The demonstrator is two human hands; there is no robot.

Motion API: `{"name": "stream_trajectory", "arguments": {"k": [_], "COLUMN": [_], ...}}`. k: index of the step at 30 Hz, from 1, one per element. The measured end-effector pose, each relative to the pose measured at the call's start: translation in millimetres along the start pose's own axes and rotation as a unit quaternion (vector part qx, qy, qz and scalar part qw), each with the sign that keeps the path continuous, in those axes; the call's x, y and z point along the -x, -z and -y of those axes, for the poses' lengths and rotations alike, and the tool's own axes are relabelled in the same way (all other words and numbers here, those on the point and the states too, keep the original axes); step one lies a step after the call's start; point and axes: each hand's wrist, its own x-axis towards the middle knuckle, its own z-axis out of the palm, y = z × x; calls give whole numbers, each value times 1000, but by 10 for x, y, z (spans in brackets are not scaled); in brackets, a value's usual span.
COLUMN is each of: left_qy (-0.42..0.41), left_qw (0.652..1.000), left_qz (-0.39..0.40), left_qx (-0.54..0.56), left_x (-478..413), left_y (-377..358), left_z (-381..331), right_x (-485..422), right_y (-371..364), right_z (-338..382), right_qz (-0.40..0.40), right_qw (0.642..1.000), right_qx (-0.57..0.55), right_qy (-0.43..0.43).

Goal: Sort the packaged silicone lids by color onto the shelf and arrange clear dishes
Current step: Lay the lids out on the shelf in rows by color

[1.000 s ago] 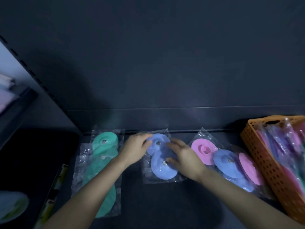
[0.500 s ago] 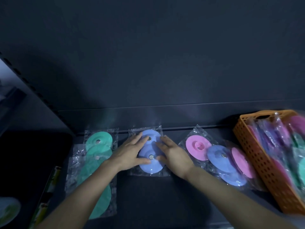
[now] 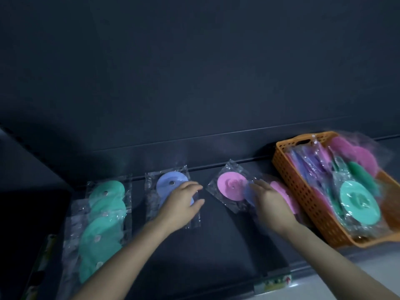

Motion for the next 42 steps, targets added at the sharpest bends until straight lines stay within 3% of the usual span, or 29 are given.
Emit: {"name": "stream_trajectory", "arguments": {"k": [6,10,13,15,18,24,31,34,38,42], "left_qy": [128,222,239,246,276,306,260,230,207,218], "left_qw": [967,889,879,881,843,842,827,835,797,773], "left_qz": [31,60,63,16,-25,79,-78,-125,-142,-144], "left_qx": [216,396,408,405,461,437,493,483,550,578], "left_x": [-220,-363,-372,-375,-383,-321,-457,-371,-135,144], "left_y": [-423,-641,-674,-607,-499,-818,-656,-429,-218,-74], "left_z": [-606,-836,-896,-849,-753,-1008,-1011,-827,-686,-592], "right_x": [182,284,356,389,426,484,599,578,515,435], "right_y": [101,174,205,187,141,143,31,23,-32,5], "right_z": [-123,-167,-224,-267,-262,-240,-367,-299,-110,-39], "right_qz": [-12,-6,2,-6,-3,-10,-2,68,125,22], "right_qw": [1000,999,999,999,999,998,997,995,979,973], "right_qx": [-12,-46,-45,-32,-17,-15,1,31,153,222], "right_qy": [16,26,25,28,31,60,78,73,45,61]}}
